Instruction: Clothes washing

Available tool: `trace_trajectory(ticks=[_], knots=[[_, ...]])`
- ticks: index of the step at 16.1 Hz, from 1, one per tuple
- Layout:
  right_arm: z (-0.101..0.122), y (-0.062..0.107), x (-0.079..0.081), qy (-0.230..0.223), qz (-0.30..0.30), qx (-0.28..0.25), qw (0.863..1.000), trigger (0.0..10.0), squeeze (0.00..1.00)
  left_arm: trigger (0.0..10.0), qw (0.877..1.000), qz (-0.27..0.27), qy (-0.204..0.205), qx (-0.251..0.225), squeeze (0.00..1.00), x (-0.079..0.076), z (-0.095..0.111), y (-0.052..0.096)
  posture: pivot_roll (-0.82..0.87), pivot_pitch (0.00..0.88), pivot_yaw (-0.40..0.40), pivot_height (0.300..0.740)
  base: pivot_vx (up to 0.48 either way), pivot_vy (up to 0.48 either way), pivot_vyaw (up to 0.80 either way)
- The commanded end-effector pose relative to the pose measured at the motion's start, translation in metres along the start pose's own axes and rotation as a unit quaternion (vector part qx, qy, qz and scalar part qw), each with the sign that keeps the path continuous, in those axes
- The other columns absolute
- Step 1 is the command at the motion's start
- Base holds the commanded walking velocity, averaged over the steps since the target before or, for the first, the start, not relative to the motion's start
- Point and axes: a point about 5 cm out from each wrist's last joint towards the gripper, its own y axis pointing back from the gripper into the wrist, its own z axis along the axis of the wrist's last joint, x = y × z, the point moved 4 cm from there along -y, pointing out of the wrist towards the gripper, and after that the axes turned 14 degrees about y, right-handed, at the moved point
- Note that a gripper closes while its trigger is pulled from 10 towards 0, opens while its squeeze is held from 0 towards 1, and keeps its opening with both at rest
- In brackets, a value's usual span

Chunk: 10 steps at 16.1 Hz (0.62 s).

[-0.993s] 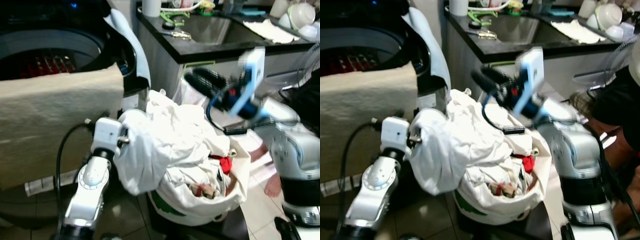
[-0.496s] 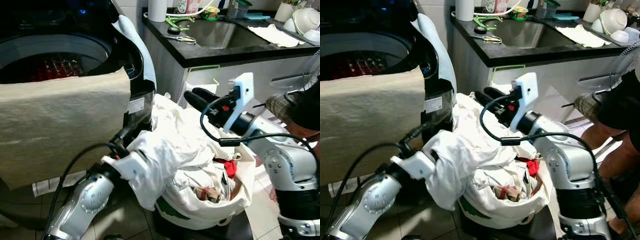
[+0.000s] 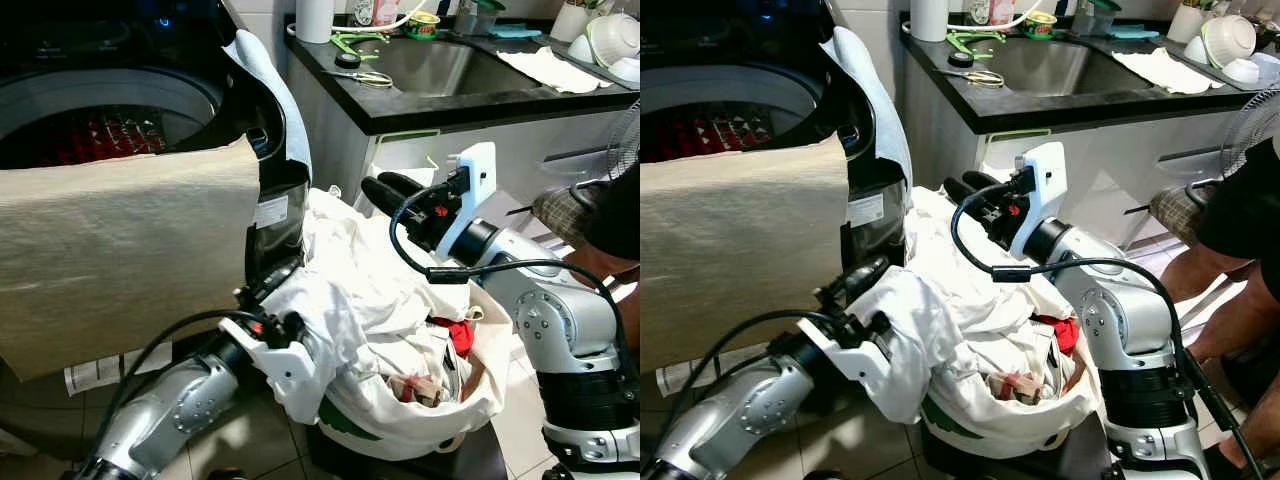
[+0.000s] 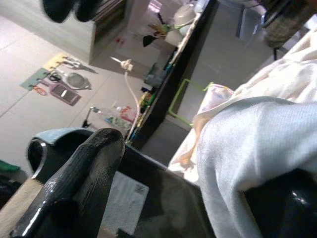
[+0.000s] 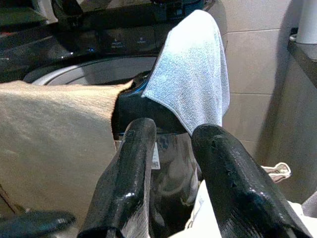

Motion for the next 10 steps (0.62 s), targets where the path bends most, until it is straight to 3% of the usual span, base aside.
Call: trace_trajectory(ticks=[1,2,3,4,5,6,8,10], knots=[[0.004,-0.003,-0.008,0.0,-0.023,-0.001,1.0,10.0,0.0,10.0,1.0,-0.003,0.002,-0.016,0.0,-0.003,0.005,-0.005,0.08,0.0,-0.084,0.727,0.0,0.0,0.0],[0.003,-0.005,-0.011,-0.003,-0.032,0.001,0.999,10.0,0.0,10.0,1.0,-0.003,0.007,-0.014,0.0,-0.003,0.004,-0.006,0.08,0.0,-0.084,0.727,0.0,0.0,0.0],[0.002,-0.005,-0.013,-0.004,-0.039,0.004,0.999,10.0,0.0,7.4,1.0,-0.002,0.011,-0.013,0.0,-0.003,0.004,-0.007,0.08,0.0,-0.084,0.727,0.0,0.0,0.0],[-0.01,-0.007,-0.016,0.002,-0.06,0.022,0.998,10.0,0.0,0.0,0.999,-0.003,0.036,-0.005,0.0,-0.004,0.001,-0.011,0.08,0.0,-0.085,0.727,0.0,0.0,0.0],[-0.016,-0.007,-0.016,0.015,-0.066,0.033,0.997,10.0,0.0,0.0,0.999,-0.003,0.045,0.0,0.0,-0.004,-0.001,-0.013,0.08,0.0,-0.085,0.727,0.0,0.0,0.0],[-0.037,-0.005,-0.013,0.051,-0.067,0.068,0.994,10.0,0.0,0.0,0.997,0.002,0.07,0.015,0.0,-0.005,-0.005,-0.018,0.08,0.0,-0.084,0.727,0.0,0.0,0.0],[-0.059,0.002,-0.009,0.046,-0.07,0.096,0.992,10.0,0.0,0.0,0.997,0.004,0.078,0.021,0.0,-0.004,-0.008,-0.022,0.08,0.0,-0.086,0.727,0.0,0.0,0.0],[-0.072,0.022,-0.008,0.036,-0.09,0.104,0.99,10.0,0.0,0.0,0.996,-0.004,0.084,0.034,0.0,-0.006,-0.014,-0.022,0.08,0.0,-0.092,0.727,0.0,0.0,0.0]])
